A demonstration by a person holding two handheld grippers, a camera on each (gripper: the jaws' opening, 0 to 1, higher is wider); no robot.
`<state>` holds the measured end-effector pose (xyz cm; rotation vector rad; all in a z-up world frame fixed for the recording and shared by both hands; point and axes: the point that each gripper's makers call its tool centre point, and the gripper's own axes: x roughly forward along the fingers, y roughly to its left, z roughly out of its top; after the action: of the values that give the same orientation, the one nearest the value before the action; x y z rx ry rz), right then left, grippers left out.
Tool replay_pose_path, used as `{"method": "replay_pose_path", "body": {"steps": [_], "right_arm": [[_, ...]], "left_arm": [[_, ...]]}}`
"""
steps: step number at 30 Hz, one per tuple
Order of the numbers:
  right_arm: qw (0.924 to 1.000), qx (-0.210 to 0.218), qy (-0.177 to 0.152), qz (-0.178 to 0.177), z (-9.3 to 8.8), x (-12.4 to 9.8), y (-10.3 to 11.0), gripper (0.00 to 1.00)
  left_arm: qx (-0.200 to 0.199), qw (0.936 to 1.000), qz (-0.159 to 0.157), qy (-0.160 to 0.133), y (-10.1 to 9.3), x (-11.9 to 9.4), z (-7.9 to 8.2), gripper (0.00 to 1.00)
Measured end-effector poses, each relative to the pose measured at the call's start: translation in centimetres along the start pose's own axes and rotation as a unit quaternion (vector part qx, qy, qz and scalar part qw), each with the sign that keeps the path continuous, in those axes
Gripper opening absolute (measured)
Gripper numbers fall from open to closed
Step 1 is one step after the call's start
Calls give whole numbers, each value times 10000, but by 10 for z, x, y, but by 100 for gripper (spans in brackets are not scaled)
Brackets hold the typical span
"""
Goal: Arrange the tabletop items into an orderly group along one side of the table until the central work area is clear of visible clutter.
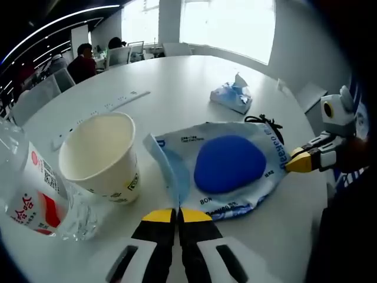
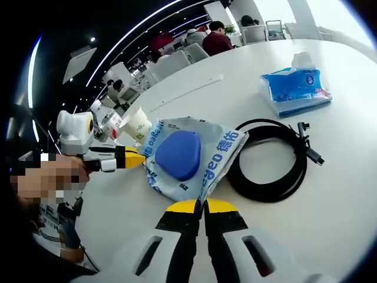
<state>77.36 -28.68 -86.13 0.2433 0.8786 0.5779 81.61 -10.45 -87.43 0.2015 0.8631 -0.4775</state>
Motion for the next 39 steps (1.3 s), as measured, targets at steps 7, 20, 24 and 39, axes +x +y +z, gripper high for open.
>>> {"method": "replay_pose_path", "body": {"steps": [7,20,24,39], "right_arm": [[9999,-108,-74,-36,6,-6,-2,0],[9989,-425,-167,-74,31,-14,-16,0],[9983,-545,-212,-75,42,-15,-21,0],[9951,-928,-334,-5,83,-10,-33,0]], "left_arm": [[-26,9999,-6,-104,-4,-3,7,0],[-240,9988,123,-414,-13,-15,28,0],[-353,9978,176,-531,-16,-20,36,0],[-1107,9893,470,-832,-20,-31,49,0]]}}
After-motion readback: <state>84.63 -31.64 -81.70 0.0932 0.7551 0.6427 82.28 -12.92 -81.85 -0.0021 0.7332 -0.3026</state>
